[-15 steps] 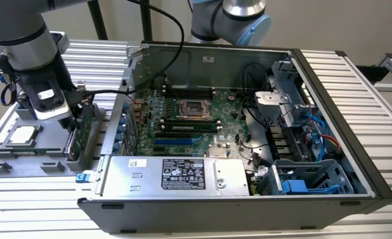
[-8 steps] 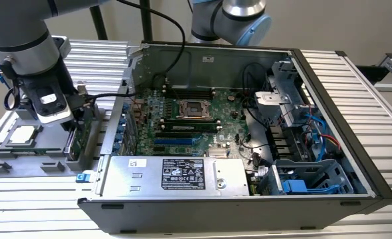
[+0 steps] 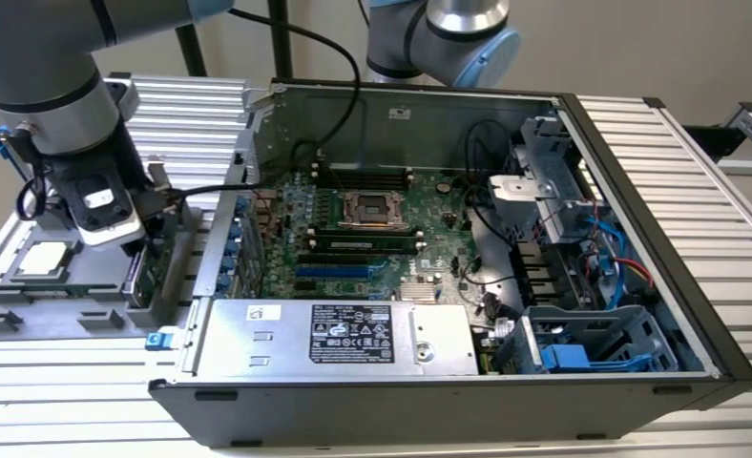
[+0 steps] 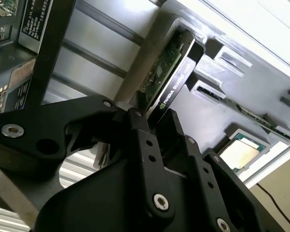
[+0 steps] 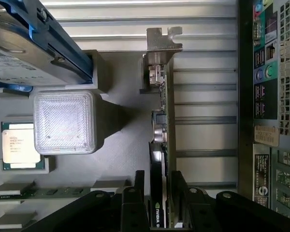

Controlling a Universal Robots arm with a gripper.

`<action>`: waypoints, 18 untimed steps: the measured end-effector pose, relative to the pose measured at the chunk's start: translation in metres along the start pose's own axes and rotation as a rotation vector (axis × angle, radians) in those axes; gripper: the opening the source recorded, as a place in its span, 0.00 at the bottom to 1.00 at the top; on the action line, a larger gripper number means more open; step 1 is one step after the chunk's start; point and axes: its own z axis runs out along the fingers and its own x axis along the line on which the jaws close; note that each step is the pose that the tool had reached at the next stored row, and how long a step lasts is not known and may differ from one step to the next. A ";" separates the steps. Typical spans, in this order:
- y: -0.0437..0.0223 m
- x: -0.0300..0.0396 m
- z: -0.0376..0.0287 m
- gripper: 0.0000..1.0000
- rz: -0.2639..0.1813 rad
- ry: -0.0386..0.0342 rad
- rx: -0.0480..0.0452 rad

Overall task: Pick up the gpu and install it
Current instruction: 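Pick up the gpu and move the gpu toward the slot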

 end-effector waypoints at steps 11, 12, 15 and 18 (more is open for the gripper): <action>0.0000 0.0000 0.0016 0.00 0.000 0.0008 0.0000; 0.0000 0.0000 0.0015 0.00 0.000 0.0009 0.0000; 0.0000 0.0000 0.0015 0.00 0.000 0.0009 0.0001; 0.0000 0.0000 0.0015 0.00 0.000 0.0009 0.0001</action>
